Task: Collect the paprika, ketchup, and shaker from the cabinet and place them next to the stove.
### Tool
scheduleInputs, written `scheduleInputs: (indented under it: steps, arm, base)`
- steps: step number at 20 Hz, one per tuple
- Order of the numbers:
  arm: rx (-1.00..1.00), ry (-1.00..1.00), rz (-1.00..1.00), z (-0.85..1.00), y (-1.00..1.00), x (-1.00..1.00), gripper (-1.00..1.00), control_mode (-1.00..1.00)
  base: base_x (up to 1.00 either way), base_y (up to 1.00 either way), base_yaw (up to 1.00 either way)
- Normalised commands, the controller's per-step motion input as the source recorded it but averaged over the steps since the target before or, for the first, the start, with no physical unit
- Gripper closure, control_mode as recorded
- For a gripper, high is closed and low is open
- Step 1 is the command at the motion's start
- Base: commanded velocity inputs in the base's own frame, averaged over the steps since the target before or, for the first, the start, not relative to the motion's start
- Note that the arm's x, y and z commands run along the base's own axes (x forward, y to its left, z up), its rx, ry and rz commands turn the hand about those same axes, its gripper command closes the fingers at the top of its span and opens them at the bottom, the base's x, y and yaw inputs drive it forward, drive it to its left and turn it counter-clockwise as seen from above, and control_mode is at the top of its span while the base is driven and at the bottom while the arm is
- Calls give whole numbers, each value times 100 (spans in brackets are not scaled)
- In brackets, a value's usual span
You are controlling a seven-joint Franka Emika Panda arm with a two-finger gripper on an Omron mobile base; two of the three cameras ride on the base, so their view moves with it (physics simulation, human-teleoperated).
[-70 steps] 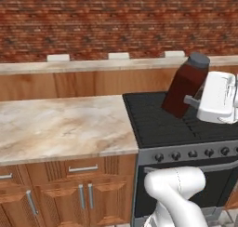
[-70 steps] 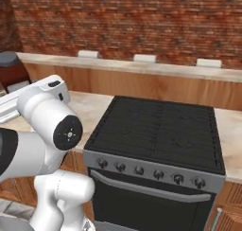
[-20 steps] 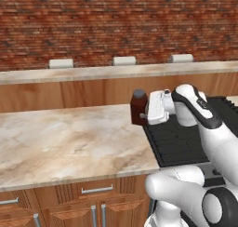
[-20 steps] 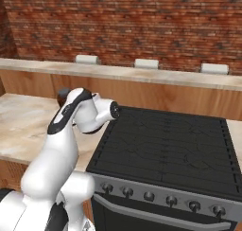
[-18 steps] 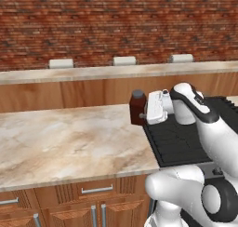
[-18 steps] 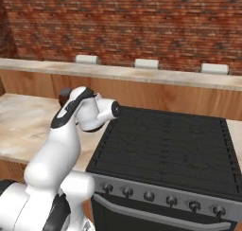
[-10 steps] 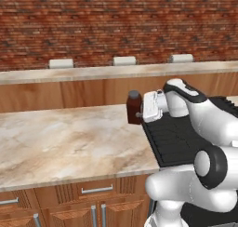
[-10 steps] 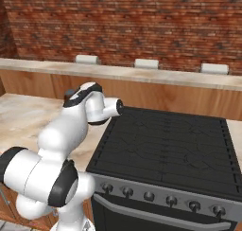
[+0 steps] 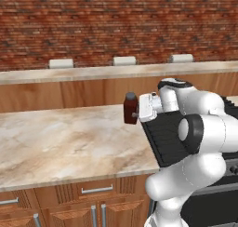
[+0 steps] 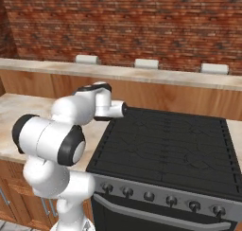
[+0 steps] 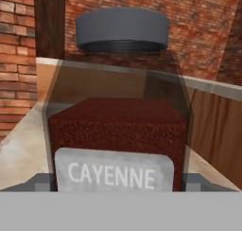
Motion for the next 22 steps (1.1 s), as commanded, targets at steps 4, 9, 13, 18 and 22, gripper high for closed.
scheduleInputs:
  steps: [4, 9, 13, 18, 22]
  arm:
    - [4, 0, 3, -33, 0, 41, 100, -100]
    - [0, 1, 4, -19, 0, 32, 100, -100]
    - [0, 1, 5, -21, 0, 31, 100, -100]
    - [0, 0, 4, -20, 1, 21, 100, -100]
    - [0, 0, 5, -25, 0, 12, 100, -100]
  base:
    - [0, 0, 0]
    - [0, 0, 0]
    - [0, 0, 0]
    - [0, 0, 0]
    - [0, 0, 0]
